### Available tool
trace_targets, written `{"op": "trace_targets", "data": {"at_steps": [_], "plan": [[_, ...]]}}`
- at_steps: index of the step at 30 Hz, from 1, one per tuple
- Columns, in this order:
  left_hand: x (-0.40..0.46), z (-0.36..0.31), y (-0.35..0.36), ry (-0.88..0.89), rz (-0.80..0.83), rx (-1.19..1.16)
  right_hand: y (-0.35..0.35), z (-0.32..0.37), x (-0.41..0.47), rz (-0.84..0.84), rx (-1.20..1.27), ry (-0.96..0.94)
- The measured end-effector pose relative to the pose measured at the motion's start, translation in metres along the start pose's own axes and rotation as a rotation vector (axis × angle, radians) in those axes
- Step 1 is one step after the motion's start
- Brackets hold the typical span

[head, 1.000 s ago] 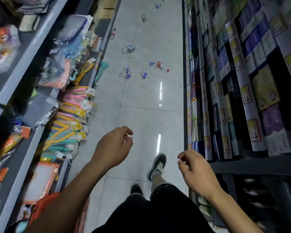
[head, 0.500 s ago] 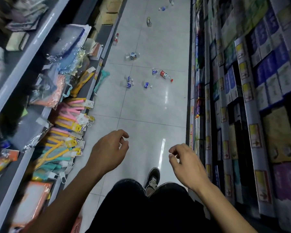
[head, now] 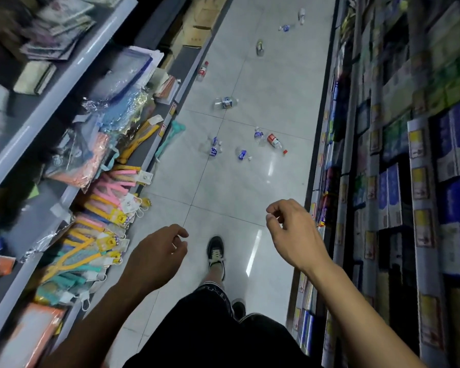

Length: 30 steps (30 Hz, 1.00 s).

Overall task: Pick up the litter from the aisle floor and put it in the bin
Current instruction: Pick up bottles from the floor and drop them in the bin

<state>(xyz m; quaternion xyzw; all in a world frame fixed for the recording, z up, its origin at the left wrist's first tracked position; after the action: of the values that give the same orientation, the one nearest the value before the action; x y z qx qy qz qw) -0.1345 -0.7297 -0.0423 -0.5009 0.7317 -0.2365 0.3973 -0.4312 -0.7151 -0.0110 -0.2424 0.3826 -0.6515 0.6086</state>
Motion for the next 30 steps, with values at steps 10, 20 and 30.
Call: {"op": "trace_targets", "data": {"at_steps": [10, 20, 30], "plan": [[0.166, -0.044, -0.053, 0.157, 0.049, -0.059, -0.007, 0.004, 0.096, -0.006, -0.038, 0.135], [0.301, -0.117, -0.072, 0.271, 0.107, -0.022, -0.016, -0.022, 0.159, 0.004, -0.002, 0.257], [0.427, -0.215, -0.067, 0.291, 0.075, 0.056, -0.061, -0.080, 0.278, 0.027, 0.033, 0.271]]}}
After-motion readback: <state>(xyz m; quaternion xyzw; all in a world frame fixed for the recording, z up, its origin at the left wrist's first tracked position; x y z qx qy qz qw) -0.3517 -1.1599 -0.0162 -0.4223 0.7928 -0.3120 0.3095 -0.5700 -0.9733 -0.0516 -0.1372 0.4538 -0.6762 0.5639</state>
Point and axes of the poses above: each hand's wrist, its own x-axis towards the middle knuckle, its own y-axis out of the palm, z = x × y, the point moved 7 cm from there along x, towards the middle knuckle, and after that the axes turned 5 degrees about -x, right-handed, at the moved point
